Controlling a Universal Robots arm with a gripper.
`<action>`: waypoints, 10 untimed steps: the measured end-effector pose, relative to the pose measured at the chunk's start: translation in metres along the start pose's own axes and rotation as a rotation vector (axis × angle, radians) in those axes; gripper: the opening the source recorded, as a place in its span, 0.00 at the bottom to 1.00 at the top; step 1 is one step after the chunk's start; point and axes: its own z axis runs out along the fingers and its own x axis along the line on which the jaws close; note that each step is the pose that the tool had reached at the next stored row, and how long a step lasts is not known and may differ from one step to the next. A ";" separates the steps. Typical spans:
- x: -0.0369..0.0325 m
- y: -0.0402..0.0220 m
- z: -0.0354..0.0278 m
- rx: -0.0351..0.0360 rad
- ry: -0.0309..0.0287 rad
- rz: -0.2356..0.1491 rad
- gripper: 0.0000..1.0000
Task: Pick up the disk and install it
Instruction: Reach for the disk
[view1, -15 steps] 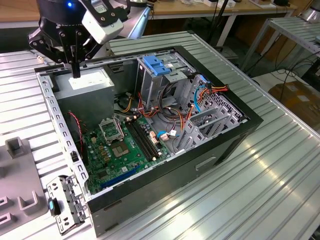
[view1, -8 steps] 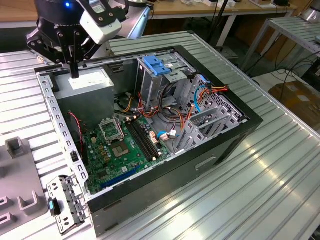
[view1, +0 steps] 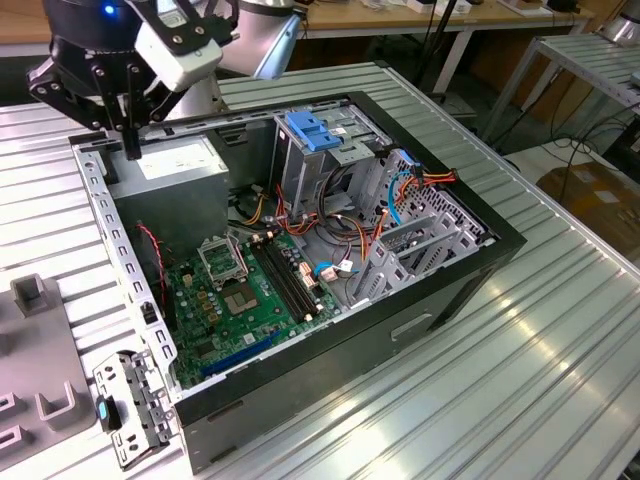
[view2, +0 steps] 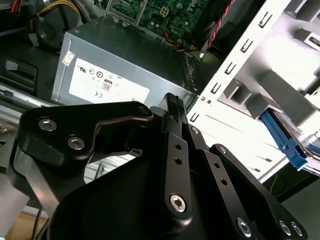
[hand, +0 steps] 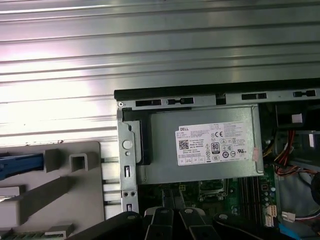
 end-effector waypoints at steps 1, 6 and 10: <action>0.0030 0.0005 0.0000 0.0000 0.0003 0.000 0.11; 0.0281 0.0028 -0.0002 0.0000 0.0024 0.000 0.11; 0.0493 0.0027 -0.0003 0.0001 0.0039 0.000 0.11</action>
